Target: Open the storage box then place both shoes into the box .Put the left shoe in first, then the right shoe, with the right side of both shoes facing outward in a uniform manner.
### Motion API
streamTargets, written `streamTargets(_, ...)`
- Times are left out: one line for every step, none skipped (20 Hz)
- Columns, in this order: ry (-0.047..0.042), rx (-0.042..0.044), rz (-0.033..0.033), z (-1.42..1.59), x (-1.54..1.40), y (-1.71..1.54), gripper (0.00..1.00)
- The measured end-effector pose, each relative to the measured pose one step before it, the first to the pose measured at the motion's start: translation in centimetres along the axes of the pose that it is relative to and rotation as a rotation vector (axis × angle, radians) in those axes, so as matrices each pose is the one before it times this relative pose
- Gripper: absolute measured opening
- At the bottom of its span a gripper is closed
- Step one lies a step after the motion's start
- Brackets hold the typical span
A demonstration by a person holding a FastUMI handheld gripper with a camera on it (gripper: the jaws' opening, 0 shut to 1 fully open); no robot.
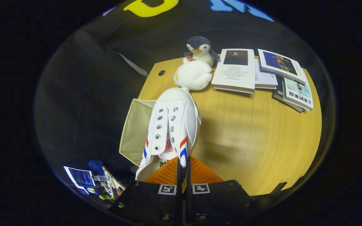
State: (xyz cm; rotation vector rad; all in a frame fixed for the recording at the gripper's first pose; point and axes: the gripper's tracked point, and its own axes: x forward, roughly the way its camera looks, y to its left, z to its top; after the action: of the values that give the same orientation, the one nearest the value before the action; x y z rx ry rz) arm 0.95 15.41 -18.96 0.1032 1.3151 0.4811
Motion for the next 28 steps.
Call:
streamTargets(0.00077, -0.01968, 0.00537, 0.400, 0.182, 1.015, 0.04)
streamTargets(0.00337, -0.01958, 0.00443, 0.266, 0.309, 1.014, 0.04)
streamTargets(0.00286, -0.01803, 0.00752, 0.316, 0.431, 1.146, 0.04)
streamTargets(0.00455, -0.01393, 0.00968, 0.330, 0.489, 1.001, 0.04)
streamTargets(0.00743, -0.01075, 0.01198, 0.175, 0.628, 1.177, 0.04)
streamTargets(0.00651, -0.01062, 0.00894, 0.266, 0.557, 0.932, 0.04)
streamTargets(0.00797, -0.01400, 0.00421, 0.291, 0.657, 0.854, 0.04)
streamTargets(0.00635, -0.01201, 0.00108, 0.257, 0.687, 0.751, 0.04)
streamTargets(0.00614, -0.01463, -0.00252, 0.273, 0.585, 0.572, 0.04)
streamTargets(0.00556, -0.01603, -0.00726, 0.230, 0.587, 0.394, 0.04)
streamTargets(0.00511, -0.01367, -0.00966, 0.154, 0.564, 0.387, 0.04)
streamTargets(0.00620, -0.00816, -0.00989, 0.148, 0.601, 0.322, 0.04)
streamTargets(0.00744, -0.00675, -0.00740, 0.139, 0.542, 0.347, 0.04)
streamTargets(0.00621, -0.00195, -0.00638, 0.179, 0.687, 0.246, 0.04)
streamTargets(0.00271, 0.00030, -0.00609, 0.169, 0.546, 0.171, 0.04)
streamTargets(0.00222, -0.00400, -0.01059, 0.196, 0.485, 0.150, 0.04)
streamTargets(-0.00128, -0.00252, -0.01326, 0.184, 0.420, 0.013, 0.04)
streamTargets(0.00002, -0.00244, -0.01191, 0.242, 0.330, -0.080, 0.04)
streamTargets(0.00068, 0.00354, -0.00910, 0.029, 0.304, 0.181, 0.04)
streamTargets(0.00054, 0.00599, -0.00548, 0.110, 0.273, -0.051, 0.04)
streamTargets(0.00266, 0.00497, -0.00486, -0.036, 0.337, 0.008, 0.04)
streamTargets(0.00449, 0.00995, 0.00378, -0.076, 0.288, 0.017, 0.04)
streamTargets(-0.00442, 0.01517, 0.03468, 0.141, 0.045, 0.762, 0.04)
streamTargets(-0.01397, 0.01233, 0.03691, 0.445, -0.269, 0.760, 0.20)
streamTargets(-0.01887, 0.00495, 0.01382, 0.518, -0.287, 0.059, 0.27)
streamTargets(-0.02105, -0.00172, 0.00326, 0.735, -0.573, -0.087, 0.39)
streamTargets(-0.01478, -0.00900, -0.00551, 0.410, -0.356, -0.255, 0.47)
streamTargets(-0.01431, -0.01043, -0.00650, 0.447, -0.679, -0.208, 0.61)
